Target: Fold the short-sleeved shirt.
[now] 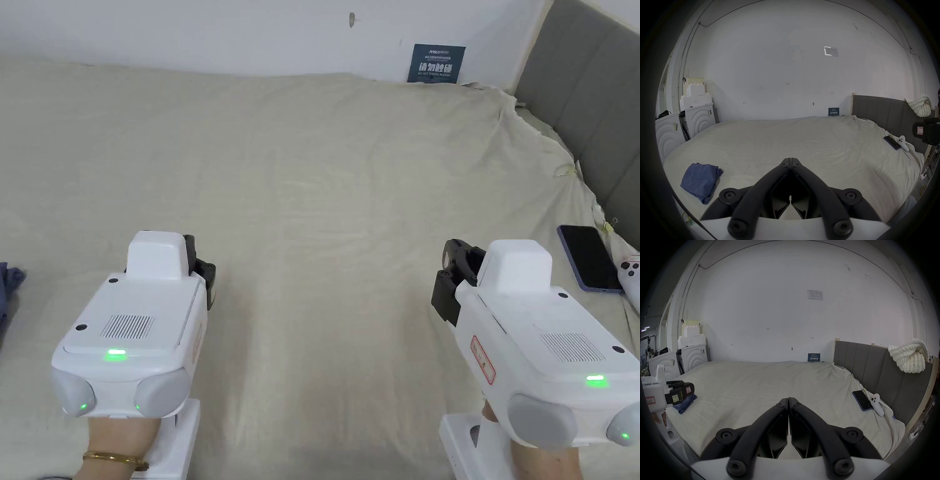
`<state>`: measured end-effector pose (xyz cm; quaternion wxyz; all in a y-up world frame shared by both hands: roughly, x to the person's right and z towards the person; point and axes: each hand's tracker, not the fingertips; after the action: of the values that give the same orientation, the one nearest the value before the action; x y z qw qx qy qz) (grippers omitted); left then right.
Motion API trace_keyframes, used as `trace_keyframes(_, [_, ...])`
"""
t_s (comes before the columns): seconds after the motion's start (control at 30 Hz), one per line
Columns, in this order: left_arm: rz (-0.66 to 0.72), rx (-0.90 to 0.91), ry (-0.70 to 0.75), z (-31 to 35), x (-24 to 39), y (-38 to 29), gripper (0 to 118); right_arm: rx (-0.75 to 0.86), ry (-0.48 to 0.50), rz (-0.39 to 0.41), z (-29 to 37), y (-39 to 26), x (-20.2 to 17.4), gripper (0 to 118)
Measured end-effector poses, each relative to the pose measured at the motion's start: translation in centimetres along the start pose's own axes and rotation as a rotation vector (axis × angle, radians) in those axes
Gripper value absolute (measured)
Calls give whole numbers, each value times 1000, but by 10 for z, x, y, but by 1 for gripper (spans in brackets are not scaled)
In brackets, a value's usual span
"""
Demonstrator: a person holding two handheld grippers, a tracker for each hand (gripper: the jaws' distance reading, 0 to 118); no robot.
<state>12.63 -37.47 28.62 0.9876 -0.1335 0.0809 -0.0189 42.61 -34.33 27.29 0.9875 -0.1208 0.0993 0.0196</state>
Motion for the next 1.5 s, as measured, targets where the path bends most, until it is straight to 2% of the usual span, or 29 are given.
trace_keyframes(1.13, [8, 8, -13, 3, 4, 4, 0, -8, 5, -3, 0, 1, 0, 0])
trace_keyframes(1.17, [15, 7, -18, 4, 4, 5, 5, -17, 4, -7, 0, 2, -1, 2])
trace_keyframes(1.2, [22, 5, -19, 6, 4, 6, 15, -36, 4, -10, -1, 4, -1, 13])
trace_keyframes(1.23, [30, -8, -19, 6, 4, 7, 33, -75, 10, -21, -2, 5, -1, 38])
trace_keyframes(1.27, [44, -24, -33, 6, 4, 8, 69, -117, 17, -29, -5, 7, 0, 83])
trace_keyframes(1.3, [69, -36, -45, 7, 3, 8, 92, -161, 35, -45, -8, 9, 2, 109])
trace_keyframes(1.33, [84, -50, -54, 7, 2, 9, 108, -177, 39, -76, -10, 10, 3, 118])
trace_keyframes(1.37, [97, -57, -58, 8, 2, 9, 118, -180, 55, -113, -10, 10, 5, 116])
trace_keyframes(1.4, [112, -63, -70, 10, 2, 9, 118, -171, 92, -155, -7, 12, 8, 117])
trace_keyframes(1.5, [142, -130, -93, 14, 5, 9, 118, -317, 100, -244, -19, 11, 16, 117])
